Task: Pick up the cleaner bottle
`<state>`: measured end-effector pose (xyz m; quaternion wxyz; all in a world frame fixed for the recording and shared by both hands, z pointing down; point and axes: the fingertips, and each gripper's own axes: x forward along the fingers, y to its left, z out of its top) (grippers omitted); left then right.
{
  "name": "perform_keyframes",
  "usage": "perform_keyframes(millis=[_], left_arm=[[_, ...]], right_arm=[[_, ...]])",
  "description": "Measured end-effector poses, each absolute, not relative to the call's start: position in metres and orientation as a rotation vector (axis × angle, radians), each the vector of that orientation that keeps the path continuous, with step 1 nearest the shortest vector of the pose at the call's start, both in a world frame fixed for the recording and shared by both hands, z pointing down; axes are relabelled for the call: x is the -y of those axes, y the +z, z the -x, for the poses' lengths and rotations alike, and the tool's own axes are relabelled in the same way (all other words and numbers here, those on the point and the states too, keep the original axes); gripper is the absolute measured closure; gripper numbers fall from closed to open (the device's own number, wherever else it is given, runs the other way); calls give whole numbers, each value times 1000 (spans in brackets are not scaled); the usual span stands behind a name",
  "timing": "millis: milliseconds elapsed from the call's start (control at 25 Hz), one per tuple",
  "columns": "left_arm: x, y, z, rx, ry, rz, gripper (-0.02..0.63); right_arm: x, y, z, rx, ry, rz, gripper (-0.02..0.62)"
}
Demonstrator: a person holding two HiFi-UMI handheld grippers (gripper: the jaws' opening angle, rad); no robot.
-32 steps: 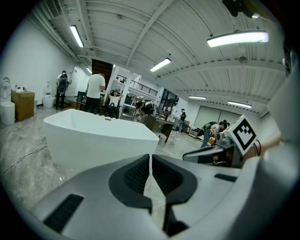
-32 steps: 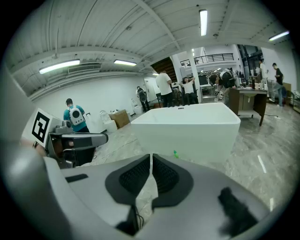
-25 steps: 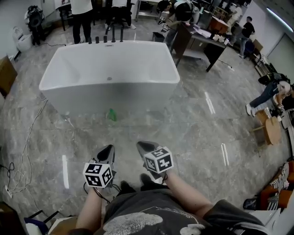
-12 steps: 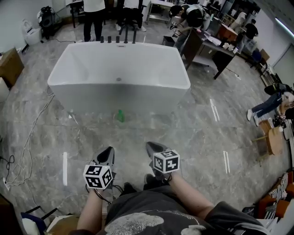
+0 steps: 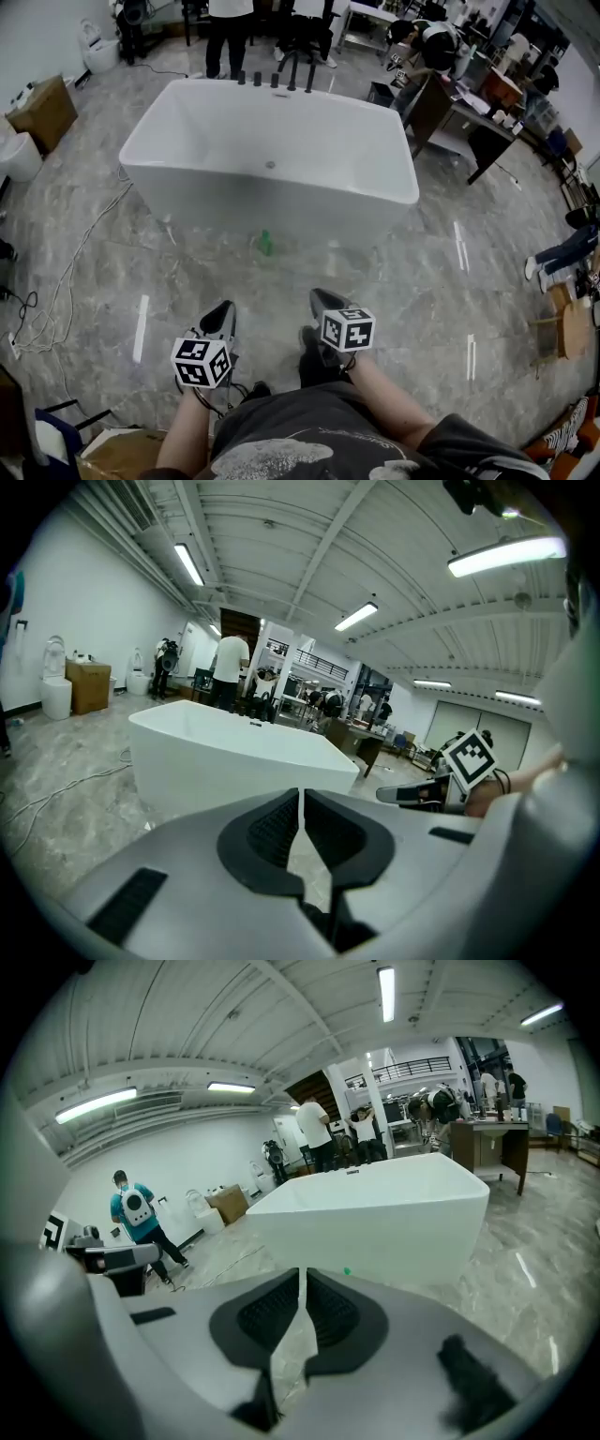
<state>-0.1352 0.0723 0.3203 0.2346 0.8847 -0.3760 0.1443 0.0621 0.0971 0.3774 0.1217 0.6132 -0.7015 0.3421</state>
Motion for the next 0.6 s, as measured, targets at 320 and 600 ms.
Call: perform_keyframes(millis=[320,600], left_arm=[[-11,321,70,1145,410,-2378,577],[20,327,26,1249,415,-2301,577]], right_arm=[[-14,391,-138,2111,1008,-1675,557],[33,407,-185,2166,1003,-1552,557]])
